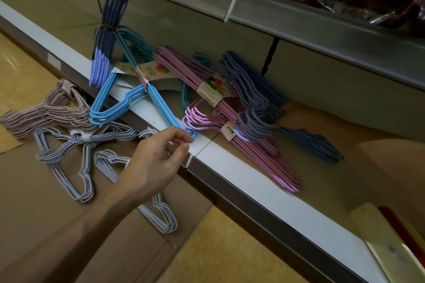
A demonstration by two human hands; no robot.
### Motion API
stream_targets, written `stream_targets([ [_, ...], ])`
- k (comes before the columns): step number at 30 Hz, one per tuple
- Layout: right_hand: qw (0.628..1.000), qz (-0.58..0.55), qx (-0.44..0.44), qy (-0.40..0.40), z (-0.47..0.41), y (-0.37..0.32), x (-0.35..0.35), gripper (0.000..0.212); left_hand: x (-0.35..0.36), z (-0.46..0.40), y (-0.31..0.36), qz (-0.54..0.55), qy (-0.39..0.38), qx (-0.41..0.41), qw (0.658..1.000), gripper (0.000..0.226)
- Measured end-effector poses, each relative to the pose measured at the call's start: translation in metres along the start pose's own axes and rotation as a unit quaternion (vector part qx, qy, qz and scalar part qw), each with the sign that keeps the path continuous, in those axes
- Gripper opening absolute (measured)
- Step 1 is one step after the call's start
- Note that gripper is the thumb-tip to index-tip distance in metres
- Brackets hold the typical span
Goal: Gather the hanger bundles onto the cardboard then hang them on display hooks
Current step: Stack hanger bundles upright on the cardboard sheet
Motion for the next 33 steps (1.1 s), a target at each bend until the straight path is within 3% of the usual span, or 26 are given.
stream_targets([
  [5, 1.000, 0.011, -0.006, 0.009, 0.004, -0.002, 0.004, 0.039, -0.010, 0.002, -0.008, 0.008, 0.012, -0.013, 1.000, 0.017],
  [8, 0.998, 0.017, -0.030, 0.050, 0.011, -0.005, -0.001, 0.011, -0.015, 0.004, -0.015, 0.014, 0.013, -0.024, 1.000, 0.016],
  [11, 0.993, 0.035, -0.048, 0.100, 0.014, -0.005, -0.011, 0.026, -0.021, 0.006, -0.018, 0.023, 0.017, -0.036, 0.999, 0.016],
  [14, 0.987, 0.040, -0.068, 0.140, 0.025, -0.009, -0.022, 0.016, -0.025, 0.006, -0.015, 0.031, 0.020, -0.039, 0.999, 0.015],
  [20, 0.959, 0.049, -0.184, 0.210, 0.057, -0.042, -0.031, 0.020, -0.036, 0.010, 0.007, 0.013, 0.024, -0.021, 0.999, 0.014],
  [25, 0.947, 0.011, -0.267, 0.176, 0.066, -0.076, -0.015, 0.019, -0.053, 0.018, 0.030, -0.059, 0.025, 0.024, 0.998, 0.014],
  [27, 0.945, 0.043, -0.279, 0.164, 0.069, -0.093, -0.004, 0.014, -0.063, 0.020, 0.033, -0.093, 0.037, 0.035, 0.994, 0.015],
  [33, 0.909, 0.143, -0.365, 0.142, 0.097, -0.157, 0.029, 0.029, -0.093, 0.030, 0.035, -0.231, 0.073, 0.093, 0.966, 0.026],
])
Point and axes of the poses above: each hand's wrist, its own z-axis away from the middle knuckle, its own x-axis out of the palm, y = z × x, the point moved 6 cm from there along -z, towards the middle knuckle, and after that the axes turned 3 degrees about x, right-handed, at the moved point
